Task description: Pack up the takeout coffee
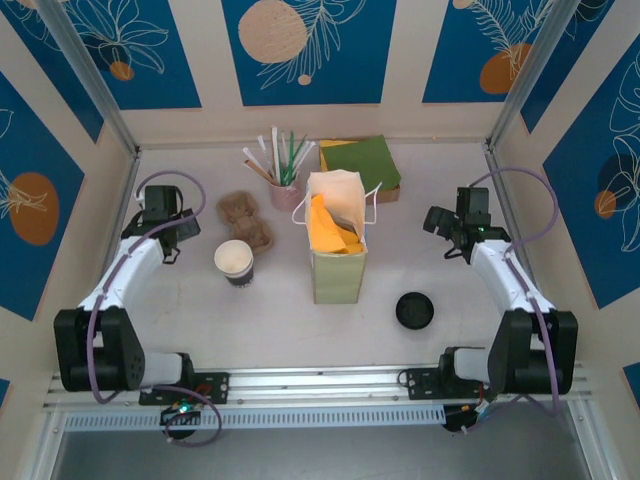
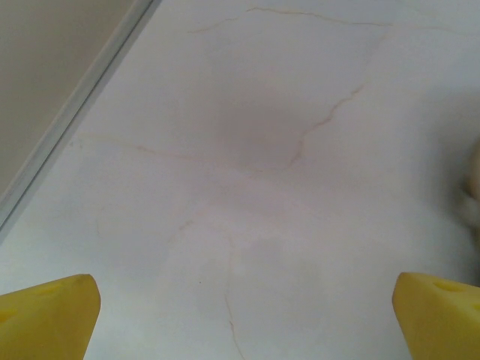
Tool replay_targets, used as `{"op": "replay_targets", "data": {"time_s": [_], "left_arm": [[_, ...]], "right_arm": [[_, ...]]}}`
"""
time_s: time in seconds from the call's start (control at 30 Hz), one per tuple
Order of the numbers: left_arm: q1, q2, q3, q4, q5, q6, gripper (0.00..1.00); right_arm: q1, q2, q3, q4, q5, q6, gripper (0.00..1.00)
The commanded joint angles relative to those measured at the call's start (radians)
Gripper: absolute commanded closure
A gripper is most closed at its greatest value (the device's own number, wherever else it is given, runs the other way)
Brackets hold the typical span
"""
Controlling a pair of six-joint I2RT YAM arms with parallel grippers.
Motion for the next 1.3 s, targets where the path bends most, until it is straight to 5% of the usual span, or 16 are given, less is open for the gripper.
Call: {"op": "replay_targets", "data": {"time_s": [0.0, 0.37, 0.53, 0.9, 1.27], "left_arm": [[0.025, 0.027, -0.071, 0.207, -0.011, 0.076, 0.0], [0.046, 0.106, -0.376, 0.88, 0.269, 0.23, 0.0], [0.049, 0.146, -0.426, 1.04, 0.396, 0.232, 0.0], [0.048, 0.152, -0.465, 1.135, 0.568, 0.294, 0.0], [0.043, 0.166, -0.494, 1.212, 0.658, 0.33, 0.0]], "right_arm": [[-0.004, 0.048, -0.031, 0.149, 0.01, -0.049, 0.01], [-0.006, 0.077, -0.229, 0.559, -0.267, -0.194, 0.01], [-0.012, 0.083, -0.291, 0.71, -0.33, -0.227, 0.01], [-0.035, 0.145, -0.361, 0.945, -0.478, -0.186, 0.01], [-0.002, 0.198, -0.392, 1.046, -0.453, -0.22, 0.01]]}}
